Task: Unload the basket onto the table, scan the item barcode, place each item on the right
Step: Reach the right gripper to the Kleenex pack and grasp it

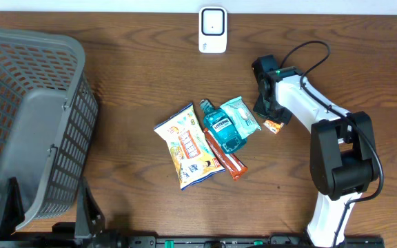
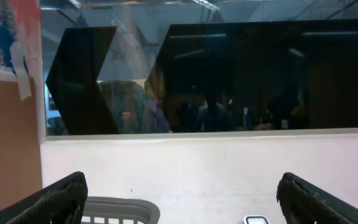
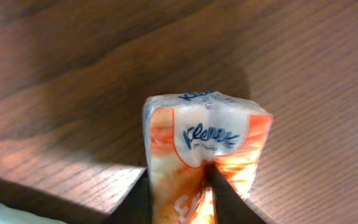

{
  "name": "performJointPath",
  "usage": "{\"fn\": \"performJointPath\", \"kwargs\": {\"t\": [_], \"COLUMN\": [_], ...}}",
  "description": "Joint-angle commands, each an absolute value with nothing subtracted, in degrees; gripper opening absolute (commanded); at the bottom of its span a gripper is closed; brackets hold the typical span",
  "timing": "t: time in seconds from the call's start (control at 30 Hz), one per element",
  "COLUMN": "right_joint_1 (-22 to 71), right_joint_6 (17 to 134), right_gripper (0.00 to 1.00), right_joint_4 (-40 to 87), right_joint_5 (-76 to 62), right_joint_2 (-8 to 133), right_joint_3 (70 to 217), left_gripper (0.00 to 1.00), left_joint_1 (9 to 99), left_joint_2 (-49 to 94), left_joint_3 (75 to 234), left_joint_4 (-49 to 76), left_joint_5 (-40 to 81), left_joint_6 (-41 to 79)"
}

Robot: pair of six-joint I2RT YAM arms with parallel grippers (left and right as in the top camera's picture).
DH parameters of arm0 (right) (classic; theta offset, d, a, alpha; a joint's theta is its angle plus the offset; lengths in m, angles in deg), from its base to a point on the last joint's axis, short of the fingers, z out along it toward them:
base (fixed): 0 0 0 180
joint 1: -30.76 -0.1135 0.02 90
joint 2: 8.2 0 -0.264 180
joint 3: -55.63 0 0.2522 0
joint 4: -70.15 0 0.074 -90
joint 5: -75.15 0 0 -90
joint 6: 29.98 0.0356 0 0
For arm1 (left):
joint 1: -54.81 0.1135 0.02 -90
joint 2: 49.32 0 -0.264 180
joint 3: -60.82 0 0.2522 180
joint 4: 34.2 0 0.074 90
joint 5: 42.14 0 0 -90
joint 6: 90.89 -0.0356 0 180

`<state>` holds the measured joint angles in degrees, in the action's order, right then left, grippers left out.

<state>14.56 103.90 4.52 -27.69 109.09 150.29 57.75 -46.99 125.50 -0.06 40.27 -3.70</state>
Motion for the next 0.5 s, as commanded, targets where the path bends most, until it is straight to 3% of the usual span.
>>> {"fn": "performJointPath", "kwargs": {"t": [0.0,0.27,0.47], "right_joint_1": [14.23,15.32,18.71], "right_joint_6": [105.25,112.18,113.18], "right_gripper": [0.04,0.01,0.01], "right_joint_4": [4.03,-2.65,-9.93], "right_joint_5": [-26.27,-22.78,-18.32], "right_joint_2": [110.67,110.6,110.08], "right_joint_3": [150.51,151.15,154.01], "left_gripper": [0.98,0.98,0.98], "left_joint_1": [58.75,59.89,59.93], "left_joint_2": [-47.56,-47.54,-47.52], "left_joint_3": [125.39,125.39,125.39], "left_joint_4": [-0.91,-6.0,-9.15], "left_joint_5": [41.6,52.22,53.49], "left_joint_6": [-3.78,-3.74,-3.52]}}
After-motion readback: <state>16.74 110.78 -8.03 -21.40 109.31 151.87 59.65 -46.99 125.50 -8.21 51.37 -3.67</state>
